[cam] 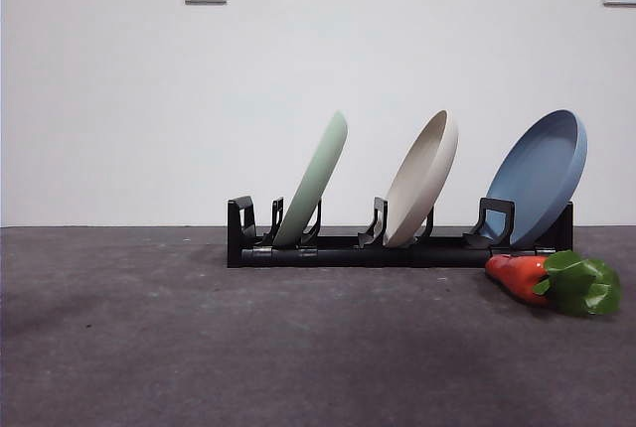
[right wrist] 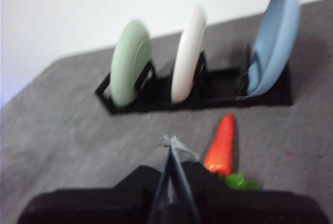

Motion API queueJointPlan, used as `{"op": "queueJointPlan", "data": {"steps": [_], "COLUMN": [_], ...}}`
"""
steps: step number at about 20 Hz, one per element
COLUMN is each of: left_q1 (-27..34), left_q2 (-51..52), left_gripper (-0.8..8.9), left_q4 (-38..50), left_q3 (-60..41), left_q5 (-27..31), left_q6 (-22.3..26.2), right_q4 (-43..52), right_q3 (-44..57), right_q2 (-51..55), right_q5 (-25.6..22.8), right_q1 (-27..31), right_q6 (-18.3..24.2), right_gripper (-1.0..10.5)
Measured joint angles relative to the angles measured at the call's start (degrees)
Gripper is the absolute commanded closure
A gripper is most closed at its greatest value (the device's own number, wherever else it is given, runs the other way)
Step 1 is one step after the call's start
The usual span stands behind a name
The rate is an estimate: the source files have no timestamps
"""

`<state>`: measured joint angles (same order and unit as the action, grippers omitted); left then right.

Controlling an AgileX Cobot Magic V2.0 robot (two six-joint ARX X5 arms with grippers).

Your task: Take the green plate from the plate rack,put the plate on the table,take the carrot from the table,put the carrot in the plate

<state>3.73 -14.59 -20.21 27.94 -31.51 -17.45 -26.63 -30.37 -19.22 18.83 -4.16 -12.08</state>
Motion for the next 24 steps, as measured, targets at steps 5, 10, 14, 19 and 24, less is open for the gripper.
{"op": "queueJointPlan", "data": {"steps": [5, 10, 14, 19, 24], "left_q1": [0.02, 0.00, 0.00, 0.02, 0.00], "left_q2": [-7.15, -13.05, -17.42, -18.08, -18.08], "left_gripper": [8.20, 8.20, 8.21, 6.67, 3.10], "left_q4": [-6.54, -14.38, -24.17, -28.02, -28.04], "left_q3": [7.72, 14.34, 19.58, 20.76, 20.76], "left_q5": [-6.51, -11.91, -13.94, -13.86, -13.81], "left_q6": [3.72, 8.68, 15.56, 19.41, 19.39], "right_q4": [-12.48, -23.37, -32.61, -34.95, -34.95], "right_q3": [-11.08, -20.52, -26.58, -27.10, -27.10], "right_q2": [-9.01, -16.66, -22.25, -24.41, -24.41], "right_q5": [3.54, 3.89, 8.33, 9.29, 9.31], "right_q1": [0.00, 0.00, 0.00, 0.00, 0.00], "right_q6": [6.38, 12.70, 17.44, 19.61, 19.61], "right_gripper": [9.6, 9.6, 9.6, 8.1, 3.2]}}
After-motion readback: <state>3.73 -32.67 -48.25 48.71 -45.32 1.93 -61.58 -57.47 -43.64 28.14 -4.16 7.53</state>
